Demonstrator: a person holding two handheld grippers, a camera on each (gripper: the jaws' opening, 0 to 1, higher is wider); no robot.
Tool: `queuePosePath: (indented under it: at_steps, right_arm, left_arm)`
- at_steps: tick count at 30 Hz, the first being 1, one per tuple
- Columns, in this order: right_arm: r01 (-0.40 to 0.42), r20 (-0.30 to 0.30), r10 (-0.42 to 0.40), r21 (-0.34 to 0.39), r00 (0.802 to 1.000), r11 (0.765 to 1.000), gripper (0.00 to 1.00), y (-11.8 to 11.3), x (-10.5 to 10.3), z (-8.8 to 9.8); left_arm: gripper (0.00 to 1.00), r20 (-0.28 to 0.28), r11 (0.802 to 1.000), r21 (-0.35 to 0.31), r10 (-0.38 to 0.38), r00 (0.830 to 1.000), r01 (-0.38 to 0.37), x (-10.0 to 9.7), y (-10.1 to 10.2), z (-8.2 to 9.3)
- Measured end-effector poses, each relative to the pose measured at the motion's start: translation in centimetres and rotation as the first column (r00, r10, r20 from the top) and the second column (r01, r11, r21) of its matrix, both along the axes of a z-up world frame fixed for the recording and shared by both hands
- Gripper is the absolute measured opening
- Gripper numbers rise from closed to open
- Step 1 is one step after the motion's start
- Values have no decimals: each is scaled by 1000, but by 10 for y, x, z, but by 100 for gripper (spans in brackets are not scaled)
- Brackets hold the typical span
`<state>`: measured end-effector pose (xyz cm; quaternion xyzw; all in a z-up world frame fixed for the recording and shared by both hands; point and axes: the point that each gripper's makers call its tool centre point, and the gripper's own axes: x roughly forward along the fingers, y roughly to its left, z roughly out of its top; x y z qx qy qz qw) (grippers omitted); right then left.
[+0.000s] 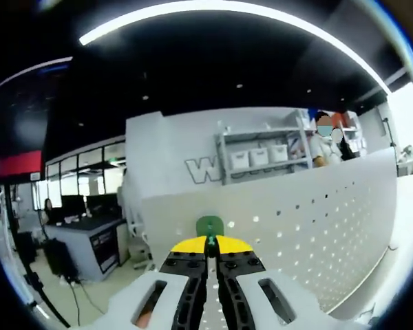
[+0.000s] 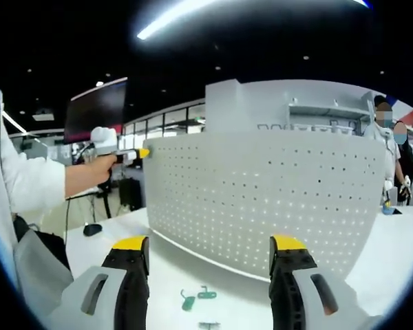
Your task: Insert the hook assembly into the mounting plate slot until the hook locks in place.
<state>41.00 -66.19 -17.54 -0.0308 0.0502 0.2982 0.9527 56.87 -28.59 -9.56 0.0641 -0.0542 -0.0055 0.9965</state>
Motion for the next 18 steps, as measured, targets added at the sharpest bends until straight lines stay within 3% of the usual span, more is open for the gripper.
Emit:
queuePosePath:
  at_steps: [18]
  right_arm:
    - [6,-9,-6,-11,1000,1000,71,1,1,-3]
  left_arm:
    - [3,7,1000,14,-9,1000,9,6,3,-6]
